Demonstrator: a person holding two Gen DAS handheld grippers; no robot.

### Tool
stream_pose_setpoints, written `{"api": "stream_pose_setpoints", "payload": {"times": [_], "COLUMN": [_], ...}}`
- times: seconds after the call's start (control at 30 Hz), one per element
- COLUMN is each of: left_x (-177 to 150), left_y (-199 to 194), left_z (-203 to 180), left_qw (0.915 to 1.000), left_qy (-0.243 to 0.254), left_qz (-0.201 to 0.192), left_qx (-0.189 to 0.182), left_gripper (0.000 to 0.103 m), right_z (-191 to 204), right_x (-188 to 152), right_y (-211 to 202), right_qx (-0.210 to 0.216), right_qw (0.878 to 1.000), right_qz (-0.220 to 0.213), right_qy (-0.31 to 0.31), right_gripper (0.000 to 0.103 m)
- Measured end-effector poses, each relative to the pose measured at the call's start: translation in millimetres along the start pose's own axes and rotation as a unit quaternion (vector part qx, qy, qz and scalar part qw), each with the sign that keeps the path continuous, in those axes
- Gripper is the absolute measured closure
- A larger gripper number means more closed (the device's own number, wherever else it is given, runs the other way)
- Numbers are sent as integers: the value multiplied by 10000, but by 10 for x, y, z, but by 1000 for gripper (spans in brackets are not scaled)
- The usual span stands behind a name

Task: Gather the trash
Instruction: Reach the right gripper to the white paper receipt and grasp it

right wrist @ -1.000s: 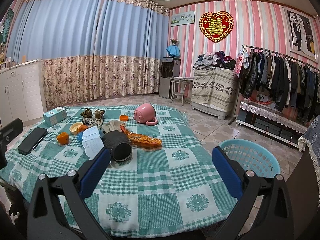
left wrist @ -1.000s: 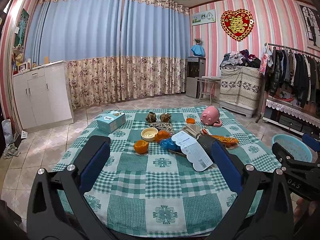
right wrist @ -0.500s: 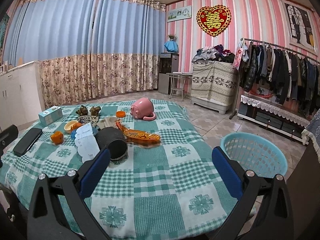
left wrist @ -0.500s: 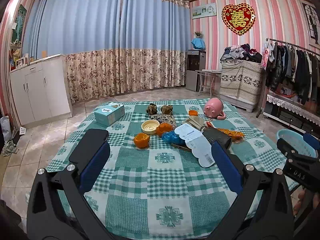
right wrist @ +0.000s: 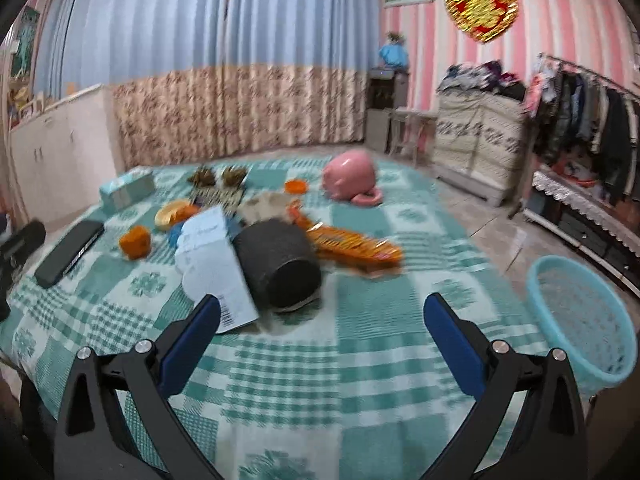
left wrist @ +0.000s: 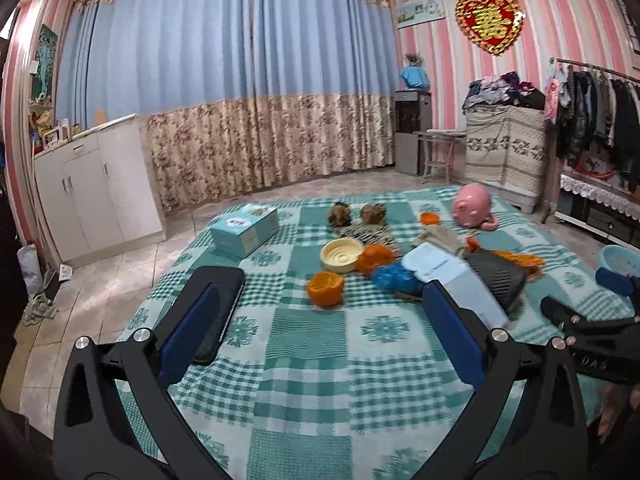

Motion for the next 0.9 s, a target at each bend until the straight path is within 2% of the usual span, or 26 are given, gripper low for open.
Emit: {"api": "stream_pose_setpoints", "payload": {"times": [0.1, 0.23, 0.33, 0.53, 0.7, 0.9], "left_x": [-37, -88, -137, -161, -182, -190], "left_y": [142, 226, 344, 487, 547, 548], "left_z": [60, 78, 87, 286, 339, 199], "left_qw": [9998, 9995, 9991, 9973, 9959, 9975], "left_qy": [-42, 64, 48, -449, -596, -295], "left_qz": [166, 135, 262, 545, 667, 623], "left_qx": [105, 268, 326, 186, 133, 160], "left_gripper": [5, 5, 5, 5, 5, 5], "right_z": [170, 383, 525, 615, 588, 673], "right_x": [-7, -44, -47, -7, 112, 137], "right_y": [246, 273, 341, 556, 669, 676], "right_qx": [221, 389, 437, 460, 438, 490], "right_qw": [9993, 9976, 9961, 9948, 9956, 9938], "right_qz": [249, 187, 254, 473, 485, 420], "right_qy": [-189, -546, -725, -779, -670, -905], "right_gripper": [4, 4, 4, 4, 5, 25]}}
Point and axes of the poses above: each gripper's, at about its wrist camera, not at the fingertips, and y roughly the way its jaws point, z to its left, x to its top, the point moved 2 cm from there along y, roughly the way its jaws point, and after that the axes turned 11 degrees about z, right-handed, at the moved point
